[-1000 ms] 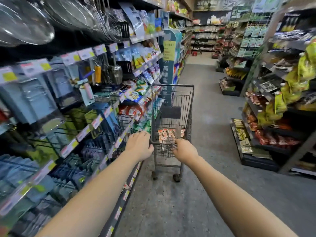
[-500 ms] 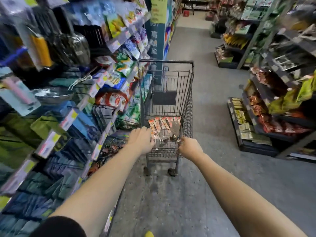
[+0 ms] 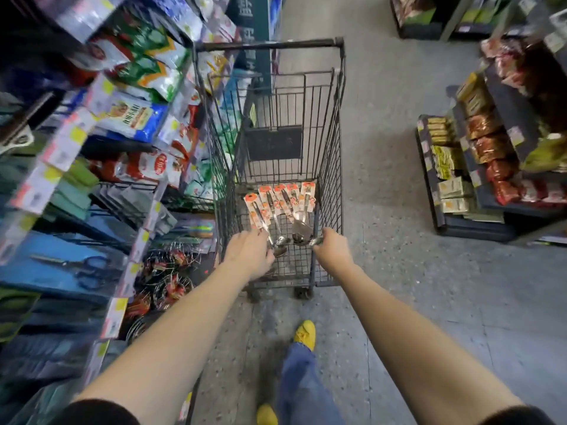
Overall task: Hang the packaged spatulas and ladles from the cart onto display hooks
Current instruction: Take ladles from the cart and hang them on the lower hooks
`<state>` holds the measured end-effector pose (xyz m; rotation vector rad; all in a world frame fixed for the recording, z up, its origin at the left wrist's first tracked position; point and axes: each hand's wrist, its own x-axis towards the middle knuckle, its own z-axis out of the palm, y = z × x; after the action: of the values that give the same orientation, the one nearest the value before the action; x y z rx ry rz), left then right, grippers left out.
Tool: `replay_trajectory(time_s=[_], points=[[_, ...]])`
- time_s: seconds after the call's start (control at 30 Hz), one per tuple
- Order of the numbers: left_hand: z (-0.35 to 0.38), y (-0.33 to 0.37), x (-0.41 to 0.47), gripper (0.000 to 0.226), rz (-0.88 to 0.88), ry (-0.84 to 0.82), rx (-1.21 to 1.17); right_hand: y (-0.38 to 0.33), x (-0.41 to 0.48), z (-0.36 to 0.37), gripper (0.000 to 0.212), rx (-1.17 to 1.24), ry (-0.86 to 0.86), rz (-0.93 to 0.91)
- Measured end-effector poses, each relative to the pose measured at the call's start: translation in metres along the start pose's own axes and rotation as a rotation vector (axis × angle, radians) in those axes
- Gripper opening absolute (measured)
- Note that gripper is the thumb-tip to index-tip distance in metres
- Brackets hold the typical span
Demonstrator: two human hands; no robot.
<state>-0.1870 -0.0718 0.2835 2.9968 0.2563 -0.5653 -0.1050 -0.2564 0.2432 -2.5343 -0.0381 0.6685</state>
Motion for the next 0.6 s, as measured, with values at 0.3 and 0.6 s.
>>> replay_trajectory(time_s=[0.3,0.6], points=[[0.032,0.007,0.114,0.044,-0.015,-0.147,-0.071,-0.002,0.115,0.022,0.044,-0.035,-0.105,-0.069],[0.074,-0.005,0.157,0.044,-0.017,-0.276,-0.102,-0.023,0.155,0.052,0.025,-0.028,-0.097,-0.106]])
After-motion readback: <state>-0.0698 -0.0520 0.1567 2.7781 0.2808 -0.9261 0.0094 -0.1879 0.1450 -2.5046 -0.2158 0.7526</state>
